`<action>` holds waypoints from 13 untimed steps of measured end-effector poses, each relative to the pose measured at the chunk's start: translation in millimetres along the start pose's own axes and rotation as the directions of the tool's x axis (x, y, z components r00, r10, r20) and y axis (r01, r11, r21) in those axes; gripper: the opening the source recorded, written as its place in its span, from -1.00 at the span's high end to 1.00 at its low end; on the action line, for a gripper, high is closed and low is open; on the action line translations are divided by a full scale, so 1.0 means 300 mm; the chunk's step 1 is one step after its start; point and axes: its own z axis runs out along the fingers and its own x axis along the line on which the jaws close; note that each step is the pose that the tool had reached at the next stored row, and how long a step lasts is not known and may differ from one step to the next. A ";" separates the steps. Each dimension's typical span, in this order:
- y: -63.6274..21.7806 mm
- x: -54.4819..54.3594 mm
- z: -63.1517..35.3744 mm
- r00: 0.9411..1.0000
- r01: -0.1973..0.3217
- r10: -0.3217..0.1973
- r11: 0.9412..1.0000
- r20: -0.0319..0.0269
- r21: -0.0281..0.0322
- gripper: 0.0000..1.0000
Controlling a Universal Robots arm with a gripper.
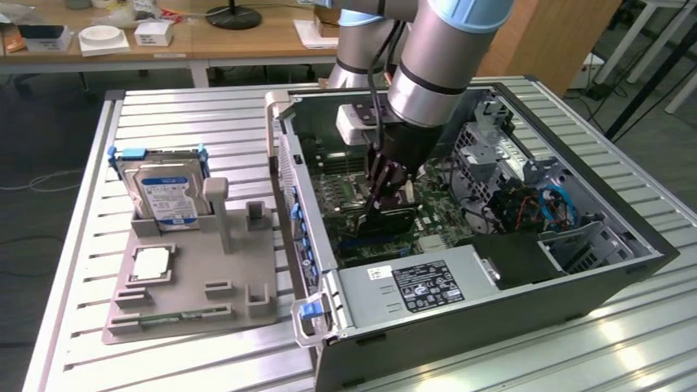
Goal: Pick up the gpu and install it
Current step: 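Press down on the gpu until it lock into place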
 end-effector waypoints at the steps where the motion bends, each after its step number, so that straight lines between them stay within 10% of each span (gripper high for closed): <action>1: 0.000 0.000 0.001 1.000 0.000 0.000 1.000 0.000 0.000 0.79; 13: 0.013 -0.002 -0.048 1.000 0.000 0.000 1.000 0.000 0.000 0.79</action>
